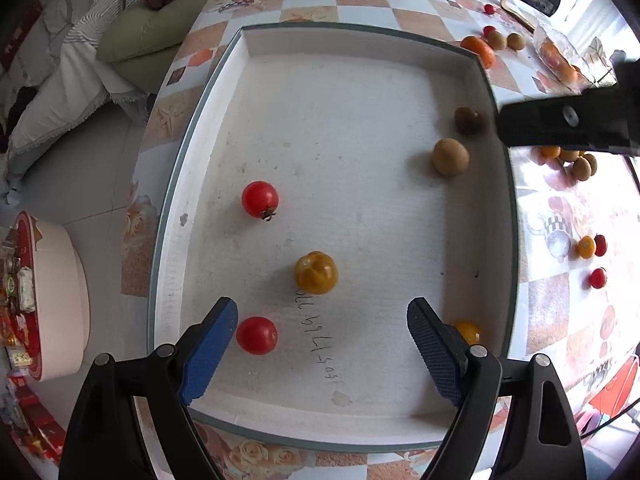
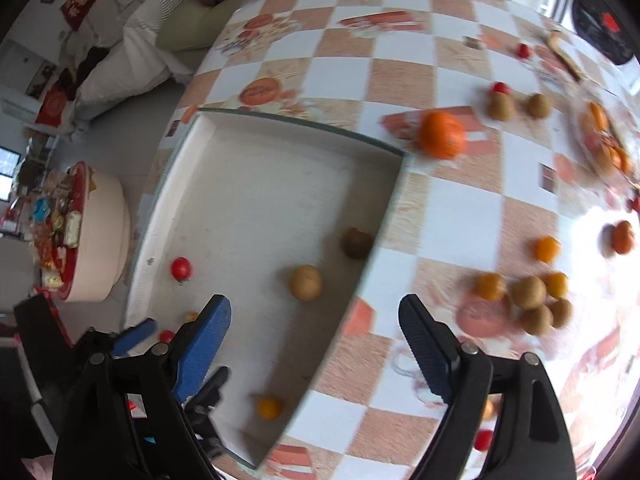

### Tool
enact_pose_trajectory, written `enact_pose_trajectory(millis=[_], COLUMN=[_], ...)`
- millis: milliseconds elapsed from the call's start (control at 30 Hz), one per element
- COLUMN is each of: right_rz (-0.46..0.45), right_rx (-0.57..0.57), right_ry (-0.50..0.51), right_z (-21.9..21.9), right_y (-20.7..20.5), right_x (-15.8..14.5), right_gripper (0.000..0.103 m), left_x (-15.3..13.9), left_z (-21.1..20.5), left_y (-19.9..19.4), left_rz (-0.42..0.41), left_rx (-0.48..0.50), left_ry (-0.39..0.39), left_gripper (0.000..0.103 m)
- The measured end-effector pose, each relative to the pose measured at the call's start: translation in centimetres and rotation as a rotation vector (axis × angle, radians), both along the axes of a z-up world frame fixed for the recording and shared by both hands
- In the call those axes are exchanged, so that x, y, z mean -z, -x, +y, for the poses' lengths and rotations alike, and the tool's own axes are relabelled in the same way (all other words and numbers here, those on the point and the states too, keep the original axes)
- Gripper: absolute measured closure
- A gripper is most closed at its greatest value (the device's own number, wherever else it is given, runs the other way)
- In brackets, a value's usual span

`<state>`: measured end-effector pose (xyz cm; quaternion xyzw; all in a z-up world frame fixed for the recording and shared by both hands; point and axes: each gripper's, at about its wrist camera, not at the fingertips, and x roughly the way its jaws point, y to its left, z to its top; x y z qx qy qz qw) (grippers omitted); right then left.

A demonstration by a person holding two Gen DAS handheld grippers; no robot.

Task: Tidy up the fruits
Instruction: 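Move both tools back toward the remaining fruit on the table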

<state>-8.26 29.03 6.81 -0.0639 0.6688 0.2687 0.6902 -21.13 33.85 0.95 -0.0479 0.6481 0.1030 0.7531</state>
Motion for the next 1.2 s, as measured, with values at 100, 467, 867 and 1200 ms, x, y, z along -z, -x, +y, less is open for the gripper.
enact_pose_trajectory(millis=[100,467,867,1200], right_rz=[-0.009,0.027,0.072,0.09], right_rx=[0.03,0.224,0.364,0.355], right_ry=[0.019,0.117,0.168,0.144], right_z=[-2.1,-13.9,-21.9,-23.0], right_y=[0.3,1.8,5.1,7.1], right_x=[-0.3,0.2,1.6,3.1], right_gripper=[0.014,0.014,0.013,0.014], left_x=[-0.8,-4.2,-4.5,0.5], left_z=[-1.1,-6.0,-15.3,-17.8], left_y=[-0.3,-3.7,-10.0,-13.3], left_rz=[-0.007,-0.09,-0.122,-0.038], left_rx=[0.028,0.175,0.369,0.398], left_ry=[-0.01,-0.007,0.001,-0.025], left_gripper=[0.016,0.016,0.016,0.029])
